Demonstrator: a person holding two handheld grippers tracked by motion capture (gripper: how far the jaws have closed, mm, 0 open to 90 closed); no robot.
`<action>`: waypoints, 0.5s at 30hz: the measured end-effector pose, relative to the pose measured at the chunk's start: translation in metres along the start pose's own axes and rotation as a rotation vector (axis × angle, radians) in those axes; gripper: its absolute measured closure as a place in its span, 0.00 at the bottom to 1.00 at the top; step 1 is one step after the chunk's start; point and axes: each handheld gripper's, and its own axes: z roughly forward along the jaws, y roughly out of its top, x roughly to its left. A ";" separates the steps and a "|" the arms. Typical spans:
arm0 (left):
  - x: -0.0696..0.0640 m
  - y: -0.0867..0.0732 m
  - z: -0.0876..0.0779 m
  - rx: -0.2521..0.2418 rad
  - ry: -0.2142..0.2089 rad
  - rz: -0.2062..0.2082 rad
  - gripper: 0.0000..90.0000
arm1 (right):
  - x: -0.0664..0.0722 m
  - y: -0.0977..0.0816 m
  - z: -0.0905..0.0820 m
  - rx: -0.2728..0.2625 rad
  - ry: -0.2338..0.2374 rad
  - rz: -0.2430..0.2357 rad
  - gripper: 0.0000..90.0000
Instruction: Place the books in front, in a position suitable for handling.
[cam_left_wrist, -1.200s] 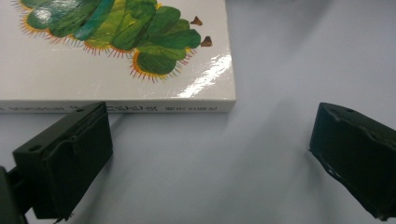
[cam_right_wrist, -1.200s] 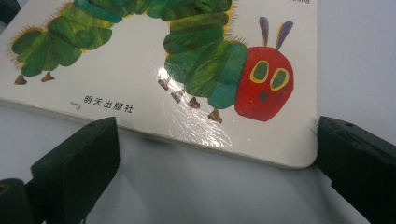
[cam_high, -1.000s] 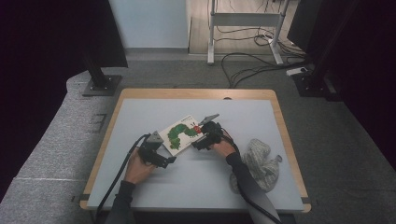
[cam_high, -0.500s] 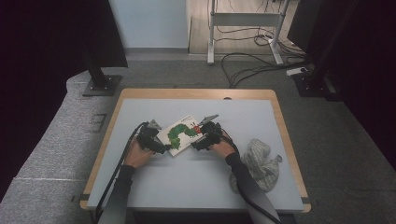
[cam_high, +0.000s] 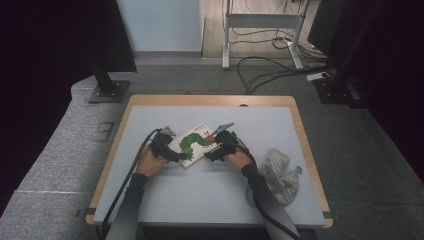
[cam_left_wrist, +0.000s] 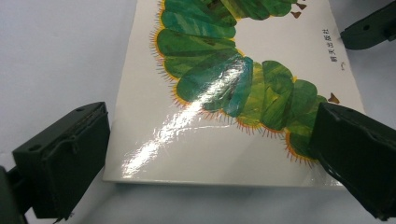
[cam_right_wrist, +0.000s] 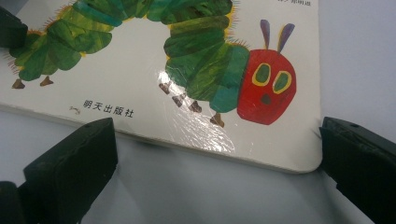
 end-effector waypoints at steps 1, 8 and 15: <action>-0.001 0.000 0.000 0.004 0.000 0.003 0.00 | 0.000 0.000 0.000 0.001 0.002 0.000 0.00; -0.007 -0.006 -0.004 0.006 -0.007 0.011 0.00 | 0.008 -0.005 -0.004 0.012 -0.003 -0.010 0.00; -0.017 -0.013 -0.009 0.005 -0.018 0.019 0.00 | 0.020 -0.011 -0.011 0.029 -0.002 -0.031 0.00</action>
